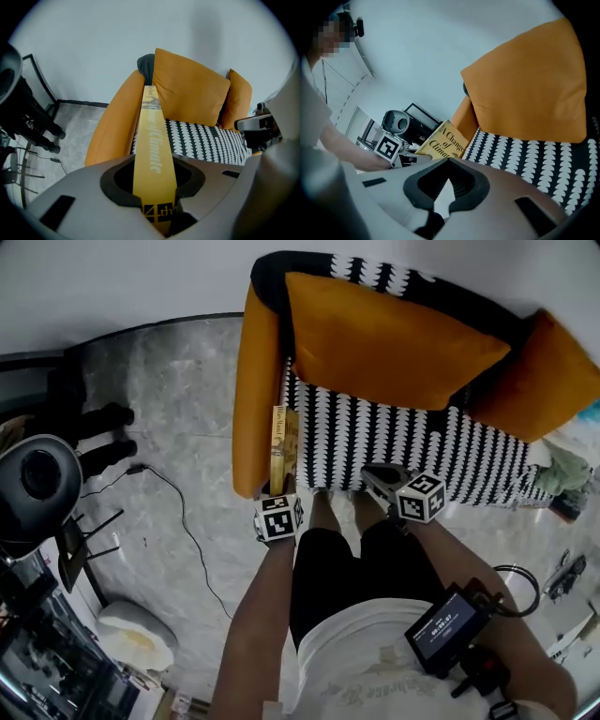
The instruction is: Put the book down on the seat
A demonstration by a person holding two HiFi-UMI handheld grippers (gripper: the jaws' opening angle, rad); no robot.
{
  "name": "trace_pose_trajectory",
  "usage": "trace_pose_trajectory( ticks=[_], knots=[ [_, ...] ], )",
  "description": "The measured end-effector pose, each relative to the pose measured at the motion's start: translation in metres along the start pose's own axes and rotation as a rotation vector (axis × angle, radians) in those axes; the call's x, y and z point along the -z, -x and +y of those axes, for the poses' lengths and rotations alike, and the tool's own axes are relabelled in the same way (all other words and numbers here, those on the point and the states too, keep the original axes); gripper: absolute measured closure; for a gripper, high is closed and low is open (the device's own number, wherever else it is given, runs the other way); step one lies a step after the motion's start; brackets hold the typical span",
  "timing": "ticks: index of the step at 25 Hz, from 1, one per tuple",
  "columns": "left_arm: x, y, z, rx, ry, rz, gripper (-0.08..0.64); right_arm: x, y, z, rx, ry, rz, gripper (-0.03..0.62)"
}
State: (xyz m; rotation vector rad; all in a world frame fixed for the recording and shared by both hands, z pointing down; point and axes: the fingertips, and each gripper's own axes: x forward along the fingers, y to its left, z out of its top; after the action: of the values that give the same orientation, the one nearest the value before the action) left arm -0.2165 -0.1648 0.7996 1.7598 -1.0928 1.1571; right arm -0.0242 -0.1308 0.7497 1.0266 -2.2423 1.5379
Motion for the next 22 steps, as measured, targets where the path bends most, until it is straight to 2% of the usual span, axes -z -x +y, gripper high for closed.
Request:
trace_pose_trajectory(
  ticks=[4,10,15,22],
  knots=[
    [0.001,-0.016,0.003,-0.056,-0.016,0.002,0.413,0.016,0.0,-0.011,0.007,-0.009,0.027,0.577],
    [-0.02,-0.045,0.008,-0.088,0.008,-0.057,0.413,0.047,0.0,-0.026,0.011,-0.042,0.052,0.577],
    [-0.035,-0.067,0.015,-0.115,-0.051,-0.093,0.413,0.058,0.002,-0.036,0.013,-0.055,0.056,0.577],
    [-0.033,-0.091,0.012,-0.126,-0.065,-0.069,0.411,0.062,0.005,-0.046,0.019,-0.065,0.051,0.577]
  ],
)
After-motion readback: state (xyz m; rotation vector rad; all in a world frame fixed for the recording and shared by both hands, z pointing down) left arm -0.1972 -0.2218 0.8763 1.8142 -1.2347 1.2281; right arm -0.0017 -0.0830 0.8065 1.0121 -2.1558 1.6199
